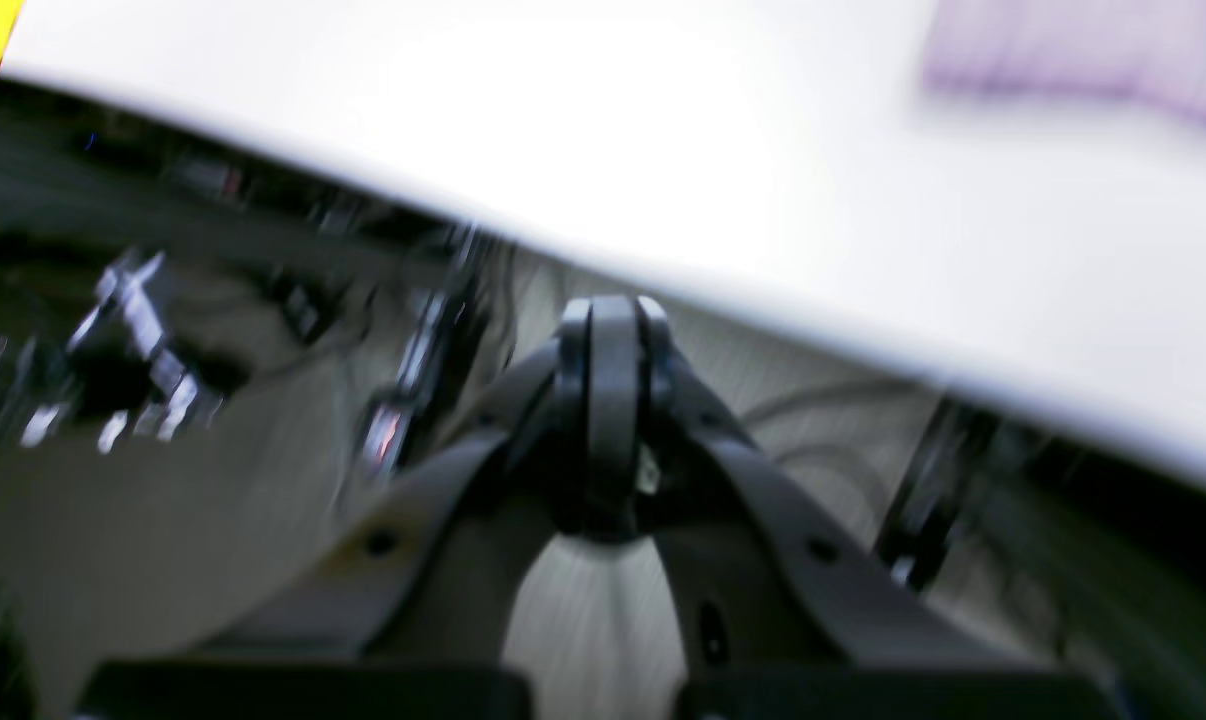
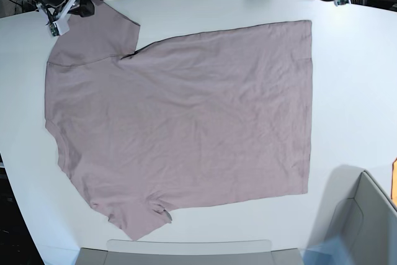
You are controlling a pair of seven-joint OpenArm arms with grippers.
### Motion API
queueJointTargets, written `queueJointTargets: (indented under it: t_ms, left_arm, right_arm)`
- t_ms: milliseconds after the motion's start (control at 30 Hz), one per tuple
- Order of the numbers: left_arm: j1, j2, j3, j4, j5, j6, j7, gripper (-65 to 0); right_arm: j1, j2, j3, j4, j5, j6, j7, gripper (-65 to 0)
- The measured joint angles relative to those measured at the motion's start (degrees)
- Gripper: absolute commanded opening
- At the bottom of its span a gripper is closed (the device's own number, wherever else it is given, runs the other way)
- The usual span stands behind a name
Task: Fold the T-shirt properly
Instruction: 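Move both grippers down to the shirt's shoulder corners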
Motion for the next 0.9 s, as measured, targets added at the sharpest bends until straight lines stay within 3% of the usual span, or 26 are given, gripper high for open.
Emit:
queueJointTargets:
  t_ms: [67,167,333,500,767,900]
  left_arm:
    - [-2.91,-0.02,0.00,0.02,0.13,0.13,-0.07,-64.9]
    - [-6.97,-0.02,0.07,0.04,0.04,0.04,-0.11,-64.9]
    - [-13.25,0.13,0.33,0.00,-0.17,0.11,0.20,-64.7]
    - [-17.33,0.13,0.42,0.00,-0.17,0.04,0.04,-64.6]
    - [-18.29,-0.20,1.29,-0.13,-0.13,0.17,0.15,-64.6]
    - [-18.18,-3.04,4.85,-0.24,-0.15,0.13,0.42,-64.6]
  right_arm:
    - [3.37,-2.78,2.67,0.11,2.58,0.28,-1.09,-64.7]
    - [9.29,-5.05,7.78,0.04,3.32,0.07,-8.96,-64.3]
    - [18.45,-12.87,17.53,-0.33,3.74,0.74,-22.12,-52.5]
    - [18.78,-17.49,23.06,-2.08,3.02,0.35,-22.62,-43.0]
    - [17.55,-25.97,23.04,-14.91,3.23,0.28,-21.16,-43.0]
    - [16.55,-27.08,22.62,-18.69,3.13,0.24,-18.91,-43.0]
